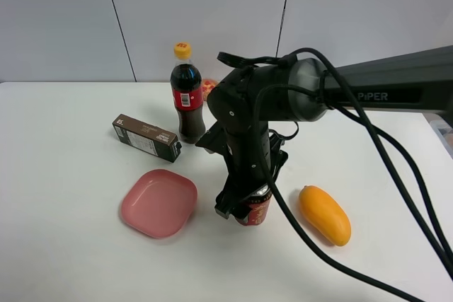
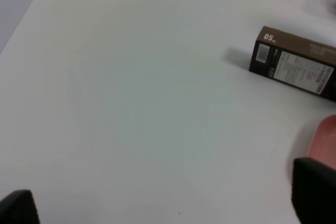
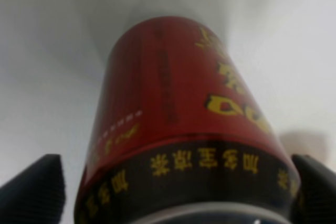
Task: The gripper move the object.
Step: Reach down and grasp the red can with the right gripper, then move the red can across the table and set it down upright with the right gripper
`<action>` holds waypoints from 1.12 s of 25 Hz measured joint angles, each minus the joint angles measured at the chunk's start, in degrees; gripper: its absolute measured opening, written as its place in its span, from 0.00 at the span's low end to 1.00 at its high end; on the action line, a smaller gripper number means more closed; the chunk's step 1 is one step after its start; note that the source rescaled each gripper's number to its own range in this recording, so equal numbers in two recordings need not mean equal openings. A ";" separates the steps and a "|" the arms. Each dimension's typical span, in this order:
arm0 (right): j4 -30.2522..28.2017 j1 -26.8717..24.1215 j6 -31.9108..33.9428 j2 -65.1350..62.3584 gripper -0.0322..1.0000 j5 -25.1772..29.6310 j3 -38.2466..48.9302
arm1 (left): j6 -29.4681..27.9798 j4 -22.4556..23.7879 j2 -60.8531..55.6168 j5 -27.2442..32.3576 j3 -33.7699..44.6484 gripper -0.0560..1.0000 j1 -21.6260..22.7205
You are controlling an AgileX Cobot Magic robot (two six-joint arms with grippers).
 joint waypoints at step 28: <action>-1.60 0.00 6.72 -13.46 0.04 6.43 0.32 | 0.00 0.00 0.00 0.00 0.00 1.00 0.00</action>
